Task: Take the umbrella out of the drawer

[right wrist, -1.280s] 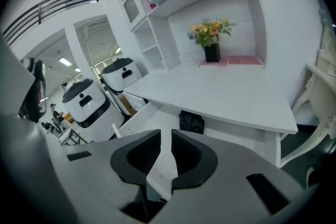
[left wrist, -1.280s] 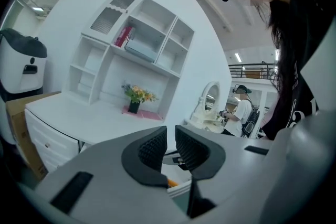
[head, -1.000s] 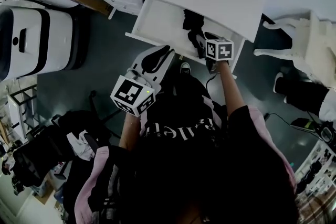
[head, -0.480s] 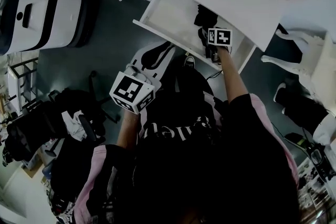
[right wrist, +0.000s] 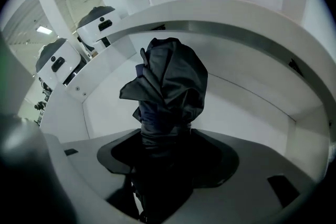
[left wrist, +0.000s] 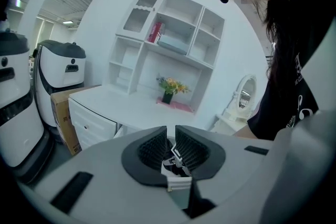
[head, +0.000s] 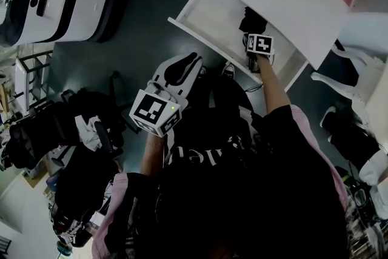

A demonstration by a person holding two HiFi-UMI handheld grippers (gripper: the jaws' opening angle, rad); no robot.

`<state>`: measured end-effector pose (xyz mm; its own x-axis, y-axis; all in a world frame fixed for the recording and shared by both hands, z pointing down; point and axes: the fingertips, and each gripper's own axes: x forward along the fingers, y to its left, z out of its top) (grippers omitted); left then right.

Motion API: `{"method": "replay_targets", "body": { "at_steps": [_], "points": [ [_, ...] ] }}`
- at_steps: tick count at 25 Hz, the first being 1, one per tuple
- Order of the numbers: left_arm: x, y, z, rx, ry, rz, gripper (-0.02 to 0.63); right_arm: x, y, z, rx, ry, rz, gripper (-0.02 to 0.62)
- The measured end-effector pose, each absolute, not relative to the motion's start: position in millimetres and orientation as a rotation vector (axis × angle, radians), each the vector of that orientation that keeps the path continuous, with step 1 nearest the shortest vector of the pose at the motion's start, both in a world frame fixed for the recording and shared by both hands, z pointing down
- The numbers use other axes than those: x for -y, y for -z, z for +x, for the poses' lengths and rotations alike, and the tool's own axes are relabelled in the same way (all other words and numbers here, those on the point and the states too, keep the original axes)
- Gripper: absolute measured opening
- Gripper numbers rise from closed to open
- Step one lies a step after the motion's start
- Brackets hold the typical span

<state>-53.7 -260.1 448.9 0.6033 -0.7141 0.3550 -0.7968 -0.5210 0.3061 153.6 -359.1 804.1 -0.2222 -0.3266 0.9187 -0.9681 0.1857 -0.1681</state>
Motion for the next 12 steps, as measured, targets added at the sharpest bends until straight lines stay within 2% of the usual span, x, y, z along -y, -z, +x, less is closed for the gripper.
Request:
{"method": "replay_targets", "body": {
  "at_steps": [7,12],
  "points": [
    [257.5,-455.8,-57.0,1.212,-0.266,2.378,0.058,365.6,-808.4,155.0,1.698,-1.021,1.256,0.278],
    [262.0,-447.4,-56.2,1.196,-0.252,2.393,0.058,360.1,-799.5,153.6,1.681,-1.117,1.161,0.276]
  ]
}}
